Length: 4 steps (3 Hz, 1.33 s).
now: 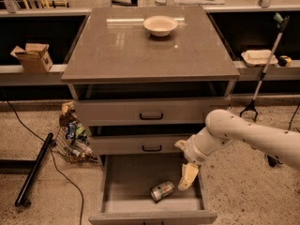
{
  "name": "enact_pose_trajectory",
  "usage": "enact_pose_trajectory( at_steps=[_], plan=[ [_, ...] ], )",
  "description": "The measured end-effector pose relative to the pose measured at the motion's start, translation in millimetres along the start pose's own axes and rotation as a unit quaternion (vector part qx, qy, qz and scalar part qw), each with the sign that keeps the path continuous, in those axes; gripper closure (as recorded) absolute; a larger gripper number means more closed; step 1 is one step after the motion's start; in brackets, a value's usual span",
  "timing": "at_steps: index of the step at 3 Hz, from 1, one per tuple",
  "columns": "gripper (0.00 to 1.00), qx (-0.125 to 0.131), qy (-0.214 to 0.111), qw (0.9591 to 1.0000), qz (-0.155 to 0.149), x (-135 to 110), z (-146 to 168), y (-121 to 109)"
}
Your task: Pick 7up can from bottom drawer and place on counter
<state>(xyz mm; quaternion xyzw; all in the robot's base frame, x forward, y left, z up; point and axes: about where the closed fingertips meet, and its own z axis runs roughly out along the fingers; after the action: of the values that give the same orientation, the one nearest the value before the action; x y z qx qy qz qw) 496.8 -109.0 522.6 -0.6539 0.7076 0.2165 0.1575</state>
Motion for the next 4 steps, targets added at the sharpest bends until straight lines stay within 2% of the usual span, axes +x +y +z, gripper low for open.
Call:
enact_pose_trajectory(
  at_steps=[1,2,3,4],
  plan=[
    [0.00,0.000,0.005,0.9999,-0.009,9,23,-6],
    [0.00,-0.001,0.000,0.9997,-0.026,29,62,-30],
    [0.00,-0.025,-0.021,0.9987,-0.039,52,123,-52],
    [0.00,-0.052,-0.047,0.9968,-0.038,71,183,-67]
  ],
)
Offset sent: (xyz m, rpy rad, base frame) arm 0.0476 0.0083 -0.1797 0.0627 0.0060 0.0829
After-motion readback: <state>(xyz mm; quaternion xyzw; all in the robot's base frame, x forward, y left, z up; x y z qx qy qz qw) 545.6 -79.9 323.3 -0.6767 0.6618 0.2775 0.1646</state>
